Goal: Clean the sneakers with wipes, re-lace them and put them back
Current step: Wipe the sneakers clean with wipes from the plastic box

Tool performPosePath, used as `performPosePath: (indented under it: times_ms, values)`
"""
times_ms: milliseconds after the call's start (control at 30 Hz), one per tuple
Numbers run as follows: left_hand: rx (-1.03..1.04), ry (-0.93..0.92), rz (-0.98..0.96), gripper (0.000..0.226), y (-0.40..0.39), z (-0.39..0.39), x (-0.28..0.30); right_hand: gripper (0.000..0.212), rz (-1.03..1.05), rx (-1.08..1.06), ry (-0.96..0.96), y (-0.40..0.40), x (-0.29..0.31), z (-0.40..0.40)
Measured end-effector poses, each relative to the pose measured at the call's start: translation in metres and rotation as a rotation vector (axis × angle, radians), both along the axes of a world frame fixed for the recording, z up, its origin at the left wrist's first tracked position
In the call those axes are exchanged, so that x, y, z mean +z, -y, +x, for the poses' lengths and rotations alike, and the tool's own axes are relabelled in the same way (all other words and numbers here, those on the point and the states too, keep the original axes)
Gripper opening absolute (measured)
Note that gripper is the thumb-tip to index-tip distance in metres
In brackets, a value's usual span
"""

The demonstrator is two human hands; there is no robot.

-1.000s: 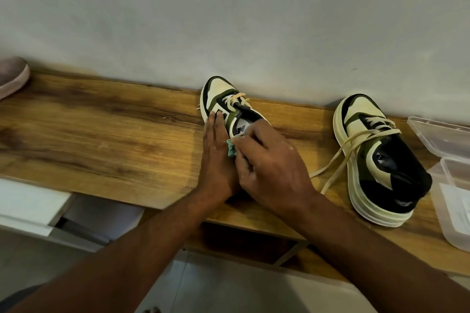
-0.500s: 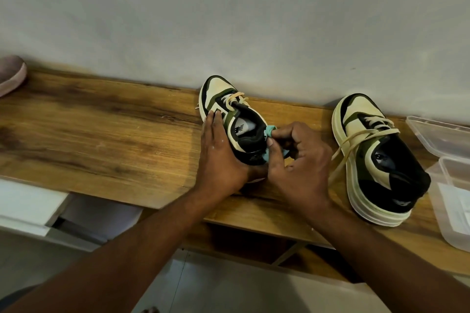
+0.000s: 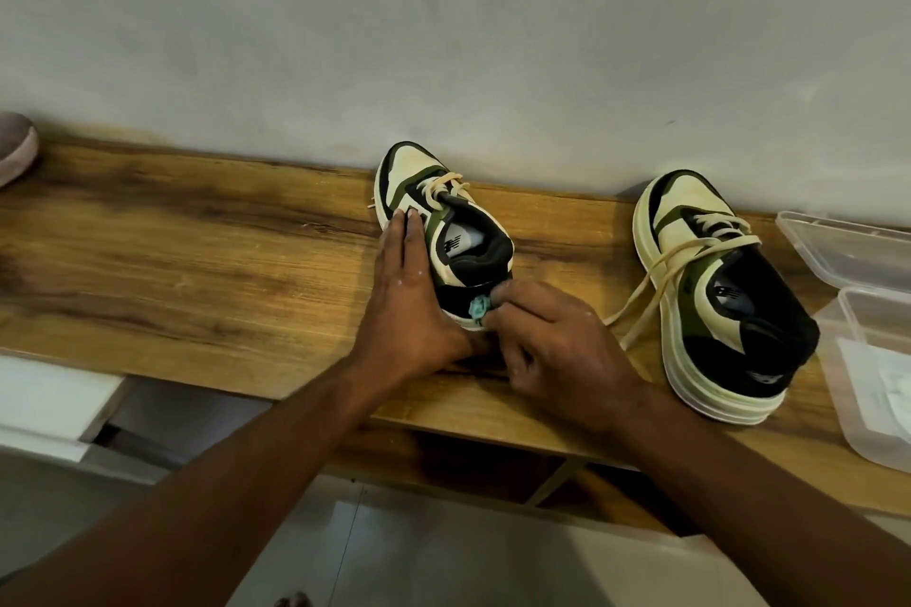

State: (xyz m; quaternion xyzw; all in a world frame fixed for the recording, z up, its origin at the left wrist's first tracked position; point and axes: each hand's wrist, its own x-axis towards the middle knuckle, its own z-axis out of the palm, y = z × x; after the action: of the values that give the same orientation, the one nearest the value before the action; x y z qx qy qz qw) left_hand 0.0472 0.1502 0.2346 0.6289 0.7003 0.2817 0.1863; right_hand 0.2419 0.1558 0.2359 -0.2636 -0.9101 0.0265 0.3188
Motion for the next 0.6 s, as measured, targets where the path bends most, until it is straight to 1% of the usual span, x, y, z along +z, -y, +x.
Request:
performPosePath:
  times_ms: [100,133,233,300,333,433,500,567,600]
  values:
    - [-0.003,-0.024,0.005,0.163,0.0,-0.001,0.001,0.016,0.018,0.002,0.047,-0.003,0.008,0.004]
    - [-0.003,-0.021,0.011,0.163,0.0,0.0,0.001,0.016,0.037,-0.016,0.014,-0.005,0.012,0.005]
    - [-0.003,-0.029,0.008,0.167,0.002,0.001,0.002,0.012,0.068,-0.152,-0.216,-0.012,0.023,0.005]
    - [-0.001,-0.043,0.013,0.168,0.002,0.001,0.003,0.013,0.065,-0.168,-0.27,-0.014,0.025,0.003]
    - [-0.001,-0.044,0.016,0.166,0.002,0.001,0.003,0.013,0.061,-0.144,-0.243,-0.013,0.022,0.003]
    - [-0.007,-0.029,-0.001,0.163,0.001,-0.001,0.003,0.017,0.032,-0.052,-0.056,-0.004,0.005,0.001]
    - [-0.012,-0.031,-0.016,0.162,0.001,-0.002,0.004,0.02,0.012,-0.016,0.019,0.001,-0.001,0.001]
    - [-0.011,-0.035,-0.007,0.162,0.002,-0.001,0.004,0.022,0.027,-0.032,0.014,-0.003,0.004,0.004]
    - [-0.007,-0.038,-0.002,0.163,0.002,0.0,0.004,0.022,0.024,-0.068,-0.031,-0.007,0.008,0.006]
